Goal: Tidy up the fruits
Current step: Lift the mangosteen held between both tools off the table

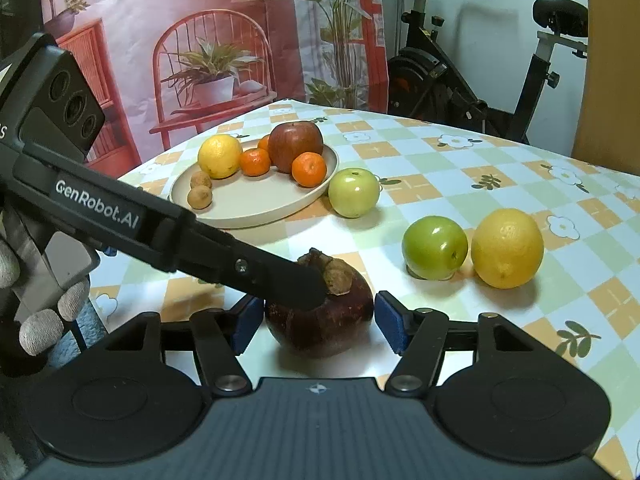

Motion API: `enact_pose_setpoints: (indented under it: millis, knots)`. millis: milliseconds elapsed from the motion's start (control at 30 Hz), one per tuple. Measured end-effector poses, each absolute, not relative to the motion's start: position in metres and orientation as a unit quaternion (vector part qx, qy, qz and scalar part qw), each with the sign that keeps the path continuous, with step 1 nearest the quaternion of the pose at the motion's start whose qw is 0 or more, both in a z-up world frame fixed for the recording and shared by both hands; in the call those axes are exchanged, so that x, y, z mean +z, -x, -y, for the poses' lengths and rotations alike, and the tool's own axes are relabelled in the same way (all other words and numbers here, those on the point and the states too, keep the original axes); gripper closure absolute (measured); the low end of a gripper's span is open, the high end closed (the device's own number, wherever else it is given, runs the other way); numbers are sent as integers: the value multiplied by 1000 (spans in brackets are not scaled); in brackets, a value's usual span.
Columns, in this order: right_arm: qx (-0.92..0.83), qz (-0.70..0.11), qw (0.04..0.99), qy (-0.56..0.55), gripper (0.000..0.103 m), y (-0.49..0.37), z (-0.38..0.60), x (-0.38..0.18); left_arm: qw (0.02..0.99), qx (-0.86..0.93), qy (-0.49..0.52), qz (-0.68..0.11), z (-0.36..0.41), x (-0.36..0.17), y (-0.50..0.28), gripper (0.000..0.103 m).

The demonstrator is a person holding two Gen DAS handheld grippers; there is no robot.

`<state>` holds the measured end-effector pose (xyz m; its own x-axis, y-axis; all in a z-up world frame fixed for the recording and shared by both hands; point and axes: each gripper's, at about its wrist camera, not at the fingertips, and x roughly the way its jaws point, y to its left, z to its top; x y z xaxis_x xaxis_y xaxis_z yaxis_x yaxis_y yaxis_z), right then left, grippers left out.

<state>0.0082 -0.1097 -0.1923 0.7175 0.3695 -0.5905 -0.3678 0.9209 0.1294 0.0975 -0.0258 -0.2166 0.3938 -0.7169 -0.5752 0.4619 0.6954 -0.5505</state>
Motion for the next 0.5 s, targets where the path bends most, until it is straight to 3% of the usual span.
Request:
enact_pose_setpoints:
  millis: [500]
  knots:
    - [198, -325, 925, -7, 39, -12, 111, -196, 824, -354, 132, -422, 33, -222, -100, 44]
